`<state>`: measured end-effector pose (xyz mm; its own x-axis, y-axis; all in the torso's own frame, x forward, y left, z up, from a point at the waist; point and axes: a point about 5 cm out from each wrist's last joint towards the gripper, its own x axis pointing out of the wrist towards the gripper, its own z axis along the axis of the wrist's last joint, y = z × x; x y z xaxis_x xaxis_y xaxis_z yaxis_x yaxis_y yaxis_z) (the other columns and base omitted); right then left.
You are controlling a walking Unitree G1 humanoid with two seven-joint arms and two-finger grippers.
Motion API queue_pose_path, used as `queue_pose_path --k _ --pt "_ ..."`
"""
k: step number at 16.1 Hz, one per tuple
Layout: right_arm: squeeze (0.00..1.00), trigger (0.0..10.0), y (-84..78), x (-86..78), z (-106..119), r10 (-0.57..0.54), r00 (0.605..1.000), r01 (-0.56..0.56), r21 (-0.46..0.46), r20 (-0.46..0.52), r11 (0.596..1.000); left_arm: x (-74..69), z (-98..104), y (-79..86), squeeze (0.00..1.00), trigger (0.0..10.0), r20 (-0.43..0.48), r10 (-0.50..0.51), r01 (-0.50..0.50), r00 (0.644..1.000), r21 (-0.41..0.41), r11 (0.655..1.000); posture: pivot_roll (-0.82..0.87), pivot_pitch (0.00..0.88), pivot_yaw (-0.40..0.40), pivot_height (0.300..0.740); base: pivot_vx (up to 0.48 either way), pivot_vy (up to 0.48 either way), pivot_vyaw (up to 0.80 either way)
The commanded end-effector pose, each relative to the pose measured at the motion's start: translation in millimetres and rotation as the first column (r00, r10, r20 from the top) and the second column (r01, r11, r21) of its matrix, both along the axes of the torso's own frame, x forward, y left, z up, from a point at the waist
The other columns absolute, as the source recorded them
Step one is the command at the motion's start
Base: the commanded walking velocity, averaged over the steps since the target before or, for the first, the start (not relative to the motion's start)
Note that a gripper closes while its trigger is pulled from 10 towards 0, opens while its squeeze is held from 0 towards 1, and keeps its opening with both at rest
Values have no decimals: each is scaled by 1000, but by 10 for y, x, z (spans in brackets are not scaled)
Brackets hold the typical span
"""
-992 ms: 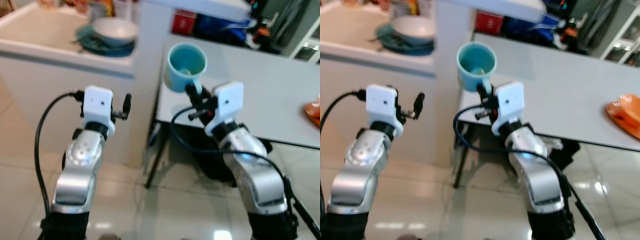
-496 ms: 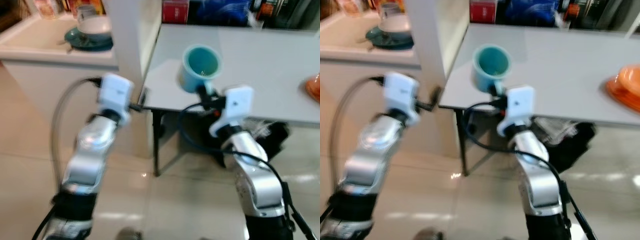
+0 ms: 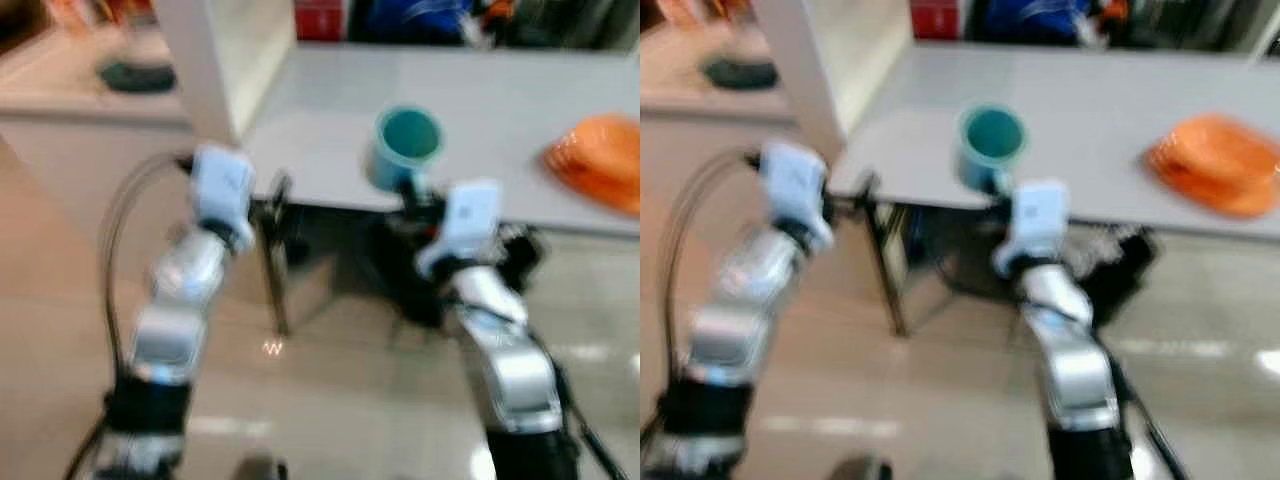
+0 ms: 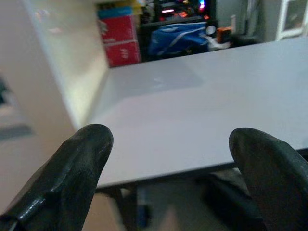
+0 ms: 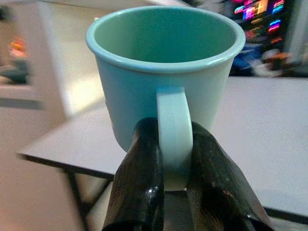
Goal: Setting the table
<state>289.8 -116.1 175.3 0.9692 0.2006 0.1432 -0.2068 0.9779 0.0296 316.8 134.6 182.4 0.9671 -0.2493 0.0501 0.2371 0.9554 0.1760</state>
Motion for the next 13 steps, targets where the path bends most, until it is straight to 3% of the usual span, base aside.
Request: queue_pose_path --k 1,2,5,9,10,13 --pt "0 10000 51 2 94 45 999 -45 11 22 999 1 56 52 0 10000 41 44 -44 998 6 999 38 6 -57 740 0 -334 0" --pt "0 10000 -63 31 147 48 999 -47 -10 23 999 -36 19 -76 0 10000 47 42 -42 998 5 999 14 12 -59 740 0 -326 0" --pt "0 10000 -211 43 162 -6 1000 6 -1 26 1000 -36 17 -197 0 10000 48 -13 12 999 20 1000 10 28 -21 740 0 -317 0" --pt "0 10000 -365 -26 138 -98 995 98 45 14 994 46 121 -123 0 10000 74 16 -18 997 21 1000 15 40 49 740 0 -275 0" --pt "0 10000 -378 -37 146 -110 994 109 53 16 993 59 143 -150 0 10000 58 13 -12 998 -21 1000 14 41 47 740 0 0 0" --pt "0 10000 -431 -42 189 -161 987 159 109 5 981 74 235 -155 0 10000 91 28 -28 995 -4 1000 7 39 20 740 0 0 -267"
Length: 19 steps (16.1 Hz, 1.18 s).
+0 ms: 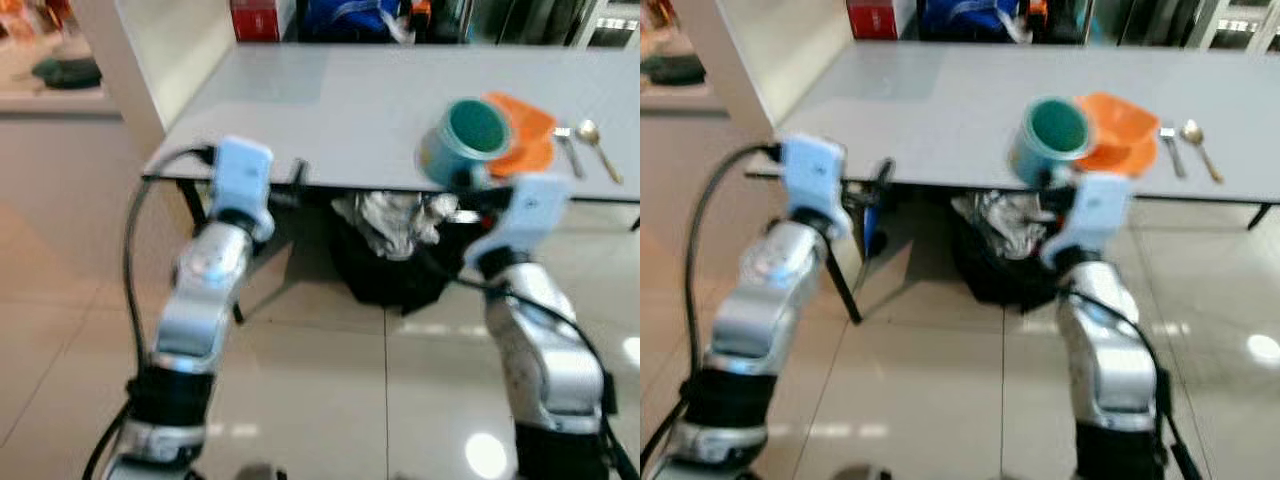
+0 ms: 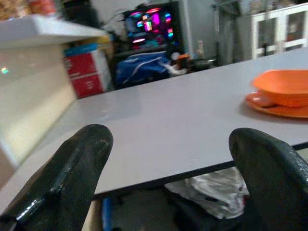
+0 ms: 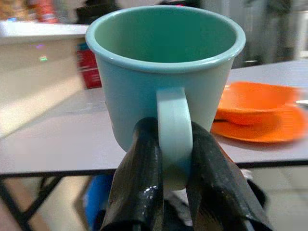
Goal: Setting the table
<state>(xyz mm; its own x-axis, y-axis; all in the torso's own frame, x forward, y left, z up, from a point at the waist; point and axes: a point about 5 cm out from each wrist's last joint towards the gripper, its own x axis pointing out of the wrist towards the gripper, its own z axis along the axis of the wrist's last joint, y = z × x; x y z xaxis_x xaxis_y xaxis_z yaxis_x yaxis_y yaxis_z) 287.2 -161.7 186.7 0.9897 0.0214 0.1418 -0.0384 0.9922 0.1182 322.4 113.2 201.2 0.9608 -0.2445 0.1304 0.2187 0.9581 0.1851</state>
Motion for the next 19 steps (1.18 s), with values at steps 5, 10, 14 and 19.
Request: queue_pose_path --k 5,10,14,19 --pt "0 10000 -95 22 200 -8 999 9 -7 49 1000 -37 104 12 0 10000 39 16 -16 999 -7 1000 -7 48 -4 740 478 0 0" --pt "0 10000 -219 33 238 -43 998 44 -18 48 999 -24 130 20 0 10000 42 19 -19 999 -6 1000 -10 61 -10 740 476 0 -320" --pt "0 10000 -236 39 252 -43 998 44 -22 48 999 -20 135 14 0 10000 42 18 -18 999 -4 1000 -12 59 -13 740 472 0 -200" --pt "0 10000 -231 42 260 -33 998 35 -39 47 999 -28 124 13 0 10000 38 15 -15 999 -2 1000 -6 62 -12 740 469 0 -320"
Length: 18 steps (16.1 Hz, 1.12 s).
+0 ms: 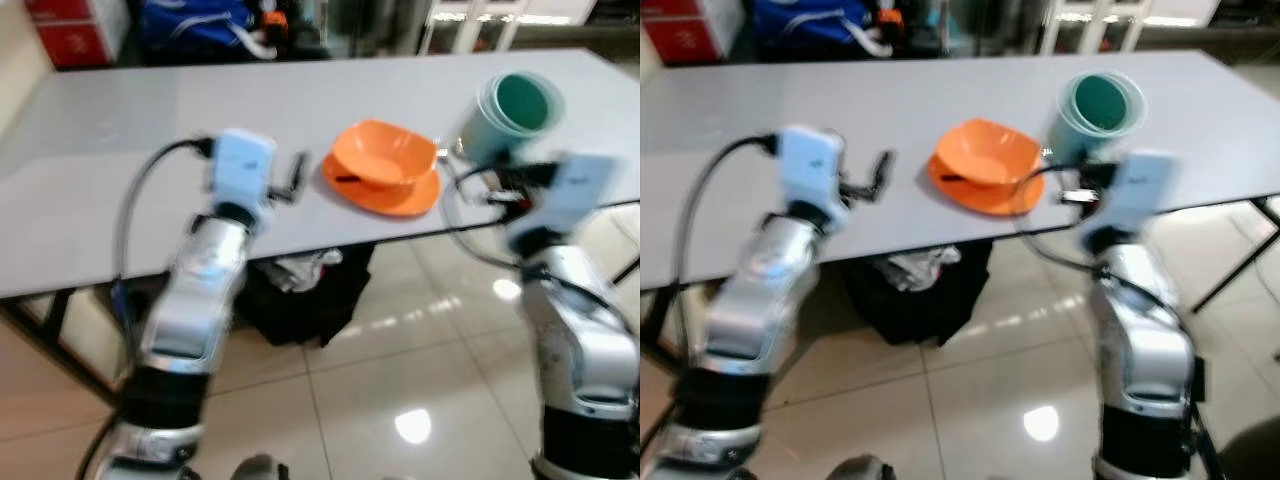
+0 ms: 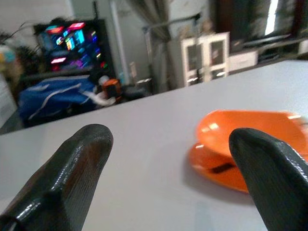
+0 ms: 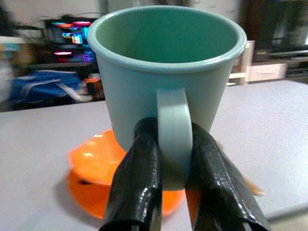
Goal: Setting the table
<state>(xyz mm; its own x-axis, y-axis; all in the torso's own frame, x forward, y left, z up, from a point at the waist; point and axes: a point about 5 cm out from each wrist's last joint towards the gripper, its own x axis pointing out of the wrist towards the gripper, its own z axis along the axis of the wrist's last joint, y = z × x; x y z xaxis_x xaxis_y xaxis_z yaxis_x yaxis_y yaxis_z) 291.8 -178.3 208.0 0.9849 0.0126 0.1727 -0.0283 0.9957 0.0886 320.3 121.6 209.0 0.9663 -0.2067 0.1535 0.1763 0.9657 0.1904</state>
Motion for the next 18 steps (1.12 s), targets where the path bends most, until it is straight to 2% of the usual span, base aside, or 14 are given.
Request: queue_pose_path --k 1,11,13,14,16,18 --pt "0 10000 -60 -4 50 -17 1000 18 -13 18 1000 -7 46 -73 0 10000 14 -26 26 1000 1 1000 -6 62 -12 740 469 0 0" --pt "0 10000 -25 -43 22 -18 1000 18 -10 17 1000 1 91 -79 0 10000 24 -47 47 999 14 999 4 71 14 740 469 0 0" --pt "0 10000 22 -21 54 7 1000 -7 -22 29 1000 -17 75 -67 0 10000 20 -45 45 999 8 999 9 85 16 740 469 0 0" --pt "0 10000 37 -7 87 18 999 -17 -24 35 1000 -38 75 -57 0 10000 16 -46 46 999 5 999 13 111 14 740 469 0 0" --pt "0 10000 33 -108 22 25 999 -24 -28 23 999 -176 -13 -27 0 10000 -4 -54 55 999 5 999 2 143 10 740 469 0 0" --pt "0 10000 -57 -188 -16 1 1000 -1 -32 -4 999 -268 -22 -36 0 10000 -8 -69 68 998 -20 997 -15 124 11 740 465 0 0"
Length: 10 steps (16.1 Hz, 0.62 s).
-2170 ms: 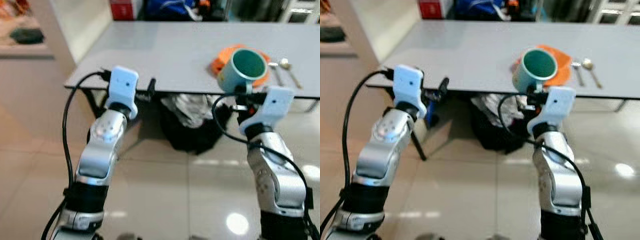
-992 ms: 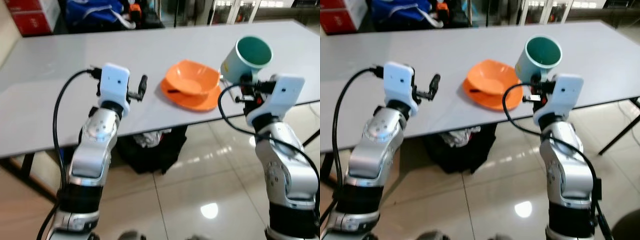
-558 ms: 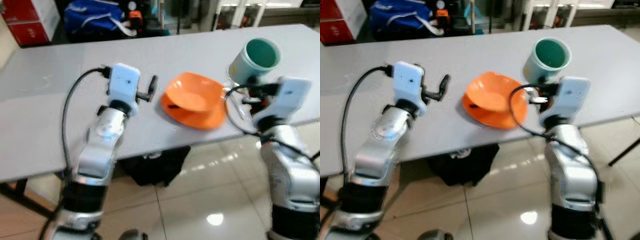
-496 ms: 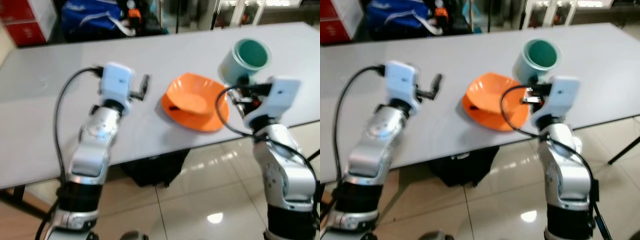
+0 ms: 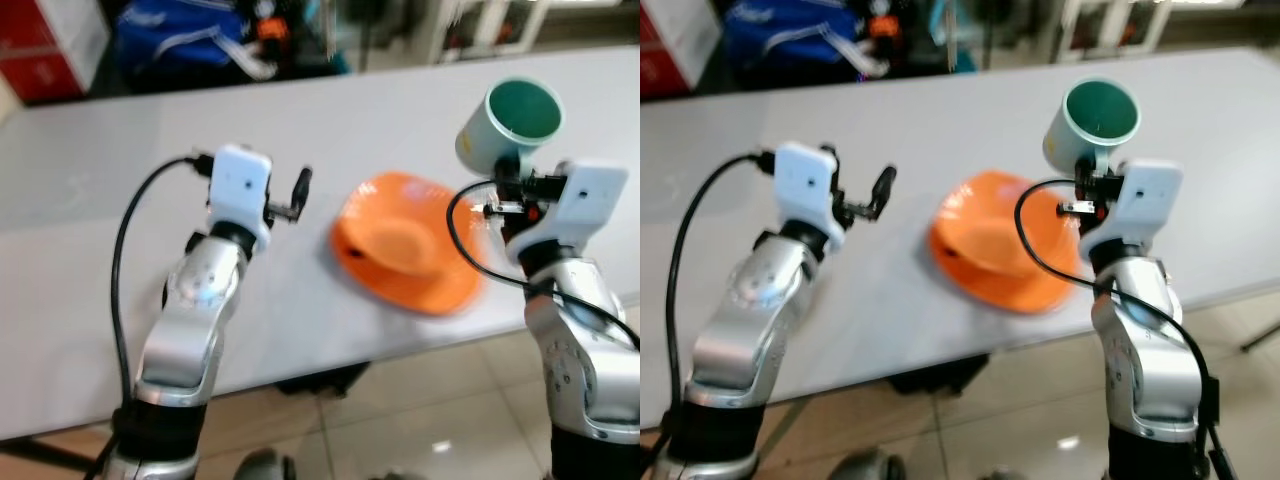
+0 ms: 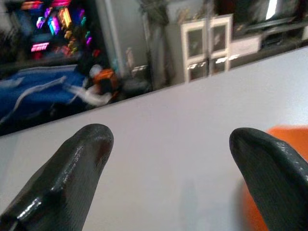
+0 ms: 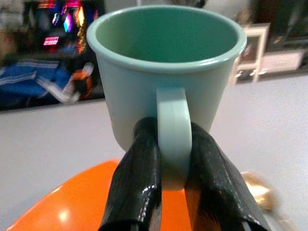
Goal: Setting the table
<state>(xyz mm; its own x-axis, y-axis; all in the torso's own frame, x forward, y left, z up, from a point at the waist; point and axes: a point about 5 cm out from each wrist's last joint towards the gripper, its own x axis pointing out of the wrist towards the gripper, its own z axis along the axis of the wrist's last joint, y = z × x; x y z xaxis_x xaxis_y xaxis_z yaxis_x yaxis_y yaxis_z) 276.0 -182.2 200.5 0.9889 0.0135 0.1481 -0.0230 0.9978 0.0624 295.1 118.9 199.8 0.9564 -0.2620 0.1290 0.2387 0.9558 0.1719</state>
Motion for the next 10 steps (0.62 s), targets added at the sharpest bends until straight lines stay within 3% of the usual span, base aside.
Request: queue_pose_path --k 1,2,4,6,8,10 --pt "0 10000 -92 -7 53 -17 1000 17 -17 12 1000 -11 67 -48 0 10000 25 -32 32 999 -4 999 -19 132 13 740 461 0 0" --pt "0 10000 -135 26 51 -29 1000 29 -29 5 999 13 60 -75 0 10000 21 -46 46 999 -4 999 -22 157 14 740 461 0 0" --pt "0 10000 -193 -7 39 -47 999 47 -45 -4 998 -12 18 -108 0 10000 12 -59 59 998 8 998 -29 98 18 740 452 0 0" --pt "0 10000 -256 -3 37 -62 998 62 -46 -17 997 -22 -18 -146 0 10000 -10 -91 91 996 18 996 -27 96 13 740 0 0 0" --pt "0 10000 -428 39 -34 -122 990 116 -72 -77 991 -61 -62 -178 0 10000 -17 -169 170 985 49 984 -21 57 15 740 0 0 0" --pt "0 10000 -617 136 -92 -208 968 191 -123 -139 974 -124 -106 -232 0 10000 -57 -294 298 954 83 951 -15 31 21 740 0 0 0"
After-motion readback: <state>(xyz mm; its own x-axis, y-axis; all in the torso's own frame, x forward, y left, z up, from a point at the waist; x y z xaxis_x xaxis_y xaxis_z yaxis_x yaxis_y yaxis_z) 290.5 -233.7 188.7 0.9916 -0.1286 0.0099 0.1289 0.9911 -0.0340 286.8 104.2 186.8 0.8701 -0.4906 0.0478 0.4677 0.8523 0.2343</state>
